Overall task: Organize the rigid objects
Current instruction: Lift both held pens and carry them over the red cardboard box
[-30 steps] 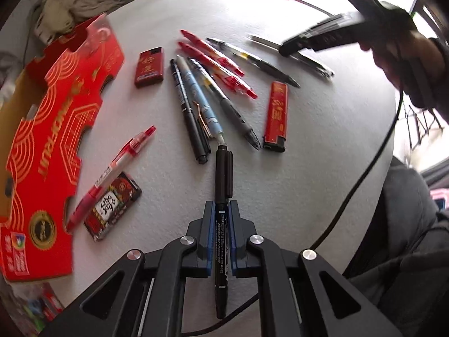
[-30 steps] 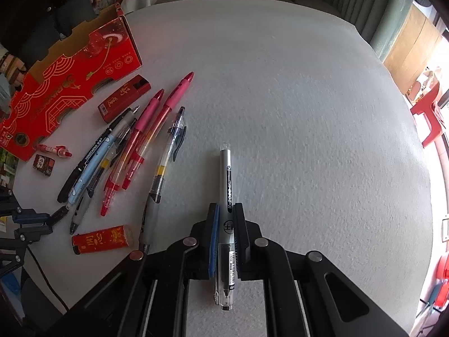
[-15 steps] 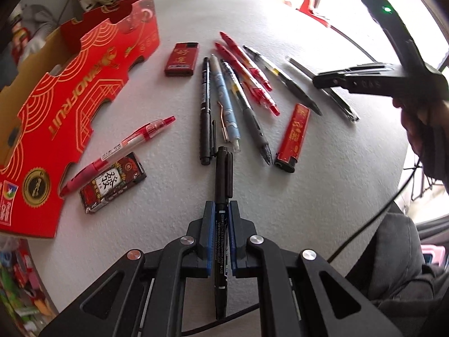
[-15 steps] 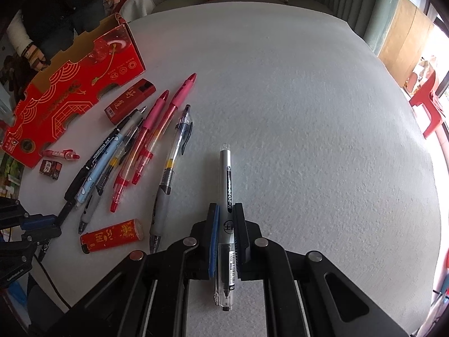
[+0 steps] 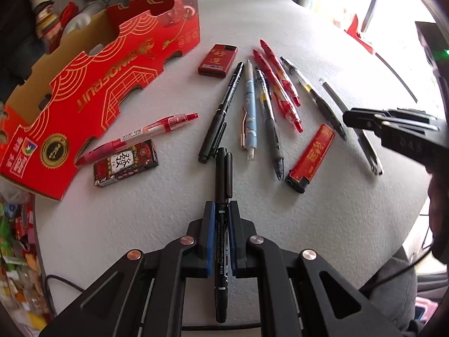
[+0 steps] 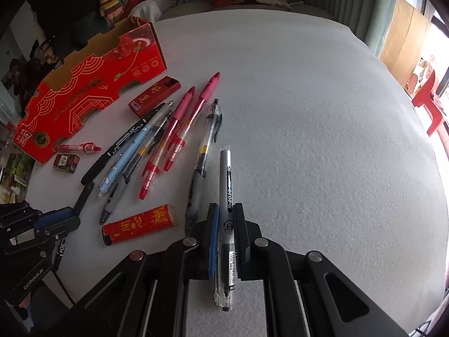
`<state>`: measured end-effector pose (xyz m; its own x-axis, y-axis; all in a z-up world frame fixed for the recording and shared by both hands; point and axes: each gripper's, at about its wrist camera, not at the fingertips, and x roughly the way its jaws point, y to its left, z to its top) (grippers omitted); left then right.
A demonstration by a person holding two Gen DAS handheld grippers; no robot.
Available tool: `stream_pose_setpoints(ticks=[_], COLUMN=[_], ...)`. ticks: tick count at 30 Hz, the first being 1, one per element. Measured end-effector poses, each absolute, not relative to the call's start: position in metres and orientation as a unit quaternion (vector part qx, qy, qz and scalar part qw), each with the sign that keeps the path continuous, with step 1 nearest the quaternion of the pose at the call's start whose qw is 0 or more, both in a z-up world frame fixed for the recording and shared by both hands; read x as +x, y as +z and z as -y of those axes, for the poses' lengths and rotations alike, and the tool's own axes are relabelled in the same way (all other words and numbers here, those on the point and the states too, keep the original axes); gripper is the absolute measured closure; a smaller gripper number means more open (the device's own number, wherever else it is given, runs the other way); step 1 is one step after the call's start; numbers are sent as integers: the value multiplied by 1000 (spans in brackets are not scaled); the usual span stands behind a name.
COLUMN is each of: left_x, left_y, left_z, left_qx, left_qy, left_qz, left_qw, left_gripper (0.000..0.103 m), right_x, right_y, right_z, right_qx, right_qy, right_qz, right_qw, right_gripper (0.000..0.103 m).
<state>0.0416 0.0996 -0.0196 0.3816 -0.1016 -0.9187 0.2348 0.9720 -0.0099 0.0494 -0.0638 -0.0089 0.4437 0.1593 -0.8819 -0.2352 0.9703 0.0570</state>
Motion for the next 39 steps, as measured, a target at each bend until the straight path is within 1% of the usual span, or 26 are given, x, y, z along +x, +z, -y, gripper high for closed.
stream_pose_setpoints(ticks=[3,9,20,28,35,39], left_x=[39,17,22,27,35,42], left_y=[-18,12,68,92,121,139], left_z=[-107,-114,-144,-167,-212,-232], left_qx=[48,43,29,7,-36,-42], left_qy=[-98,-71,-18,7,31,43], left_qz=[-542,-509,-446,-420,-395,-377], left_qw=[833,857,894,907,918,924], left_gripper=[94,94,94,94,94,94], right_x=[45,38,37,34,37,45], right_y=[-3,8,46,77,100,116], right_z=[57,45,14,-25,-64,-86], right_qx=[-37,-38,-35,-45,-63,-74], right_qy=[124,136,171,201,226,241], right_qz=[-505,-489,-442,-407,-388,-375], right_qw=[853,861,880,890,891,892], right_gripper=[92,92,92,92,92,92])
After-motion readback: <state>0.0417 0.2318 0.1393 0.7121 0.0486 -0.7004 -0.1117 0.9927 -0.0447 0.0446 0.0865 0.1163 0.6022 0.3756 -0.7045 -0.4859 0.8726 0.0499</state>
